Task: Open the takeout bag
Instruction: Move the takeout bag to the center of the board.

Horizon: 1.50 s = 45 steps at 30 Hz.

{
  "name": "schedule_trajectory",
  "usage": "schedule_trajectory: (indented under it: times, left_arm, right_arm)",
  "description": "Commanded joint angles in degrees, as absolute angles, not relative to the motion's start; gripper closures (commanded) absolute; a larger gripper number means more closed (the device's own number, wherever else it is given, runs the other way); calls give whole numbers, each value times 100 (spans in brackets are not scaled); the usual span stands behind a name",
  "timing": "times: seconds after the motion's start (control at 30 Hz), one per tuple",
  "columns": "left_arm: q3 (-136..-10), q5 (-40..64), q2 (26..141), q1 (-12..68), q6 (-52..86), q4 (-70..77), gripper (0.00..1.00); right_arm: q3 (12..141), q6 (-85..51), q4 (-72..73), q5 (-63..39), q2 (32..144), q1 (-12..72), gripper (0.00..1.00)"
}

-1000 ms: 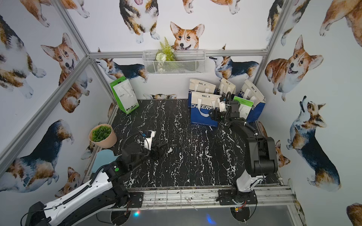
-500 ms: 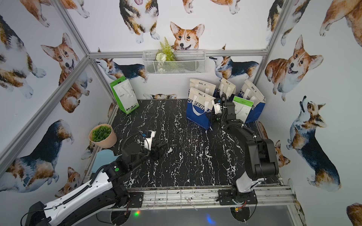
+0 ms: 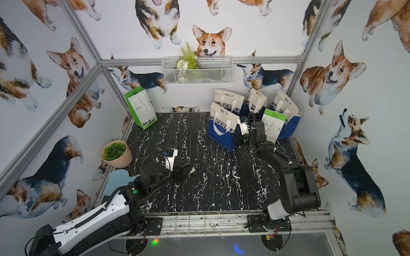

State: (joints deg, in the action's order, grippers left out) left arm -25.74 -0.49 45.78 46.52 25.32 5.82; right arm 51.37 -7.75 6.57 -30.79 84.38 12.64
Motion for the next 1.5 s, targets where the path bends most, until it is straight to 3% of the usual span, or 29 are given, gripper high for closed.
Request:
schedule_trajectory:
  times: [0.0,0.43,0.6,0.77,0.8,0.87,0.93,1.13,1.3,1.47]
  left_arm:
    - [-2478,-196,4619,4653,2551,1007,38]
    - [-2052,18,4861,4658,2674,1702,32]
    - [-2080,222,4826,4663,2843,1540,32]
    - [-1892,-218,4324,4658,2781,1303,28]
    - [-1847,-299,4227,4660,2753,1273,26]
    - [-1758,-519,4101,4661,2783,1259,12]
    - [-1622,-664,4001,4658,2743,1359,8]
    - [-1539,-563,4411,4658,2524,1862,8]
    - [-1624,-236,4963,4659,2439,2181,8]
    - [-1809,217,5697,4663,2212,2518,13]
  right_arm:
    - [4997,-804,496,-3518,8202,1477,100]
    - [3834,-1317,254,-3140,6873,2885,100]
    - [3677,-1409,-134,-2924,6468,3123,100]
    - [3507,-1384,-518,-2404,5920,3129,100]
    - [3505,-1396,-580,-2292,5846,3129,100]
    - [3492,-1424,-637,-2067,5735,3129,100]
    - [3442,-1440,-674,-1821,5619,3129,100]
    - [3299,-1582,-651,-971,5347,3132,77]
    - [3209,-1699,-451,-903,5322,3130,66]
    - [3302,-1816,-541,-986,5440,3133,64]
